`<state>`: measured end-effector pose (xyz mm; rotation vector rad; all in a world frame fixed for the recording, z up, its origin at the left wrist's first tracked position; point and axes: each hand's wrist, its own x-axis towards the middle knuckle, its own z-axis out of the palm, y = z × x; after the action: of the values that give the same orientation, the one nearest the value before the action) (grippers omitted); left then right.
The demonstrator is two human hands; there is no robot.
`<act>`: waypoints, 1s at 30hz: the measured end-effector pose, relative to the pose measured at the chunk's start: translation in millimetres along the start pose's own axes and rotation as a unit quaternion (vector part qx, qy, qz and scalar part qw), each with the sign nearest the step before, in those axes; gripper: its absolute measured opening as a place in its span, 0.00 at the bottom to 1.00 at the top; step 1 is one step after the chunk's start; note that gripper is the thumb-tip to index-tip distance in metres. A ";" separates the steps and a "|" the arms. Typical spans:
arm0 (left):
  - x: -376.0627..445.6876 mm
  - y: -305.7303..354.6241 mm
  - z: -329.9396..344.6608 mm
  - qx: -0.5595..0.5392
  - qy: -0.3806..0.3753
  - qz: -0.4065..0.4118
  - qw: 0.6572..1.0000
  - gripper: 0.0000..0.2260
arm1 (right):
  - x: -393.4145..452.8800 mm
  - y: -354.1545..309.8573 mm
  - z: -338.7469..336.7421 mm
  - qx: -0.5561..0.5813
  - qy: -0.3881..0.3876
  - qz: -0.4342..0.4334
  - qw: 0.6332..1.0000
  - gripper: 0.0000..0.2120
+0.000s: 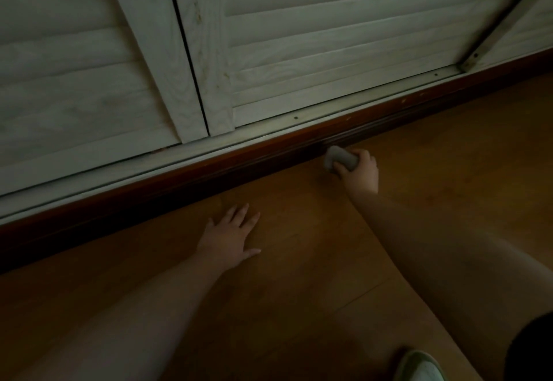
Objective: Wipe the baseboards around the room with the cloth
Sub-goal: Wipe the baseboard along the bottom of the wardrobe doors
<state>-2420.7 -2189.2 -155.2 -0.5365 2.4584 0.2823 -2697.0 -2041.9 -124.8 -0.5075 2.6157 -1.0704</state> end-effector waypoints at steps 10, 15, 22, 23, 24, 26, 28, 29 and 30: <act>-30.4 -39.1 4.3 -0.034 0.042 -0.018 0.998 0.39 | -32.9 -43.1 62.7 0.035 -0.038 -0.045 0.998 0.21; -52.8 -54.2 14.9 -0.039 0.054 -0.005 0.998 0.38 | -55.0 -25.1 78.9 0.042 0.000 0.000 0.999 0.22; -61.0 -60.7 -24.9 -0.015 0.112 -0.004 0.994 0.36 | -96.5 -23.3 71.8 0.054 0.006 0.068 0.996 0.28; -64.2 -57.2 -31.1 -0.014 0.112 -0.003 0.994 0.37 | -100.5 -28.0 64.6 0.055 0.005 0.065 0.996 0.27; -69.8 -53.2 -36.9 -0.024 0.109 -0.007 0.994 0.38 | -104.3 -34.1 56.7 0.059 0.004 0.061 0.996 0.26; -86.5 -37.9 -46.4 -0.051 0.102 -0.012 0.993 0.39 | -109.6 -46.3 36.8 0.074 0.005 0.061 0.995 0.24; -106.8 -16.1 -55.4 -0.062 0.097 -0.004 0.993 0.39 | -115.7 -55.2 11.8 0.099 0.004 0.055 0.994 0.23; -118.0 -6.1 -64.7 -0.063 0.094 -0.004 0.994 0.38 | -118.4 -62.1 -3.4 0.112 -0.006 0.051 0.992 0.23; -127.1 1.3 -69.5 -0.069 0.090 -0.008 0.993 0.38 | -121.9 -67.0 -14.6 0.123 -0.019 0.048 0.991 0.23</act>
<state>-2363.1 -2170.7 -23.6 -0.6656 2.6207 0.4171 -2578.0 -2026.8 -53.0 -0.3401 2.4025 -1.3134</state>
